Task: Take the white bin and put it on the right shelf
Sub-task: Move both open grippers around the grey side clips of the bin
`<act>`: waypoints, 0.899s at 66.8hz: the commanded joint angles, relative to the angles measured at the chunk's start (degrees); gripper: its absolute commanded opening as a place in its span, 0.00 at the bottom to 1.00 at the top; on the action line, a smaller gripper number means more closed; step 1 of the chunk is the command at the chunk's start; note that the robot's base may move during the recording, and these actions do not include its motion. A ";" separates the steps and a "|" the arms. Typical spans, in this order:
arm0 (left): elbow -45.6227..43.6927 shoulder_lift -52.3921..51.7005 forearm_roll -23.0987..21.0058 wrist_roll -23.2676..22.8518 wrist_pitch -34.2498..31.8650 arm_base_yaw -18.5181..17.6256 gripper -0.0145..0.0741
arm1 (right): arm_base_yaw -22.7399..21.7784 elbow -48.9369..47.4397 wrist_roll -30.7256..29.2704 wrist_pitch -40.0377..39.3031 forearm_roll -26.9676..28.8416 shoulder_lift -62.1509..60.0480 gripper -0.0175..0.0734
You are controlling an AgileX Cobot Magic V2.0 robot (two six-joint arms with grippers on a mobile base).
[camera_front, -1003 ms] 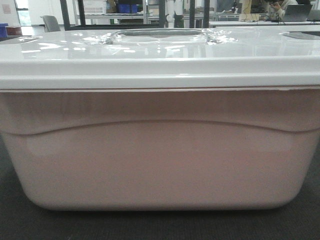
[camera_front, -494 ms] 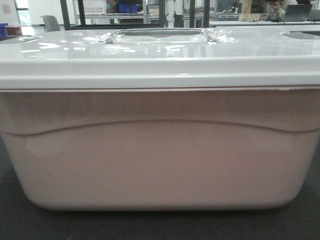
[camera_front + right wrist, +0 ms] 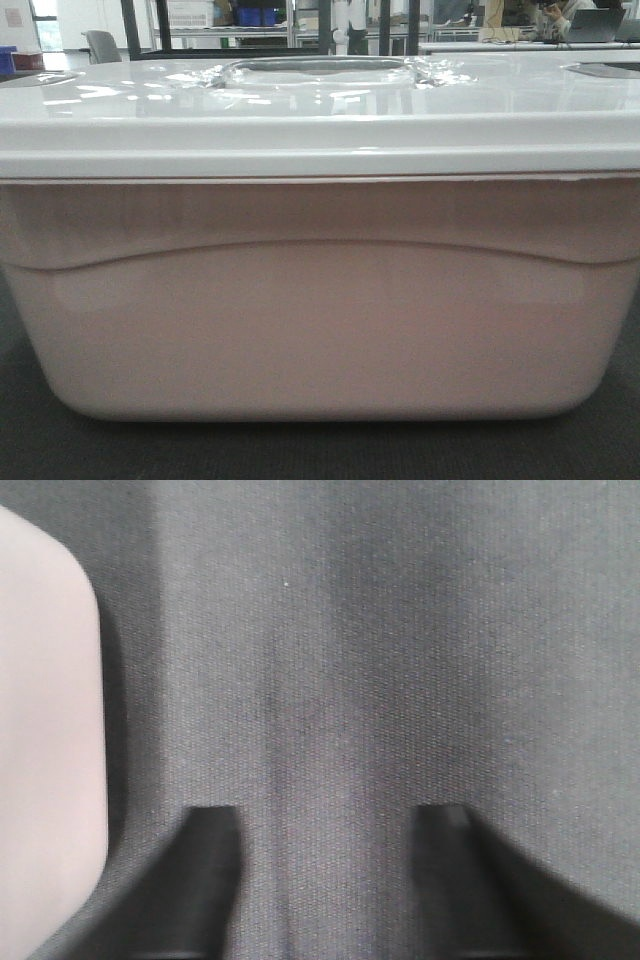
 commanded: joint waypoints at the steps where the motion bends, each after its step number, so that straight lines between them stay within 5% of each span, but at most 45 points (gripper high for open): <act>1: -1.90 -1.23 -1.12 -0.19 -0.77 0.08 0.35 | -0.30 -2.08 -0.20 -2.62 1.41 -0.93 0.85; 9: -1.90 -1.23 -1.12 -0.56 -0.38 0.08 0.60 | -0.30 -2.09 -0.20 -4.12 3.79 -0.93 0.85; 15: -1.94 -1.23 -1.97 -0.56 0.14 0.08 0.69 | -0.30 -2.91 -0.20 -3.77 6.12 -0.93 0.85; 29: -5.18 -1.23 -4.70 -1.42 3.72 0.08 0.68 | -0.30 -10.12 -0.25 -0.10 8.34 -0.99 0.84; 41: -10.83 -1.23 -11.84 -1.16 4.21 0.08 0.68 | -0.30 -16.28 -2.17 4.87 11.69 -0.99 0.84; 60: -16.51 -1.23 -25.84 4.68 4.99 0.08 0.68 | -0.34 -17.12 -14.82 6.33 35.66 -0.92 0.84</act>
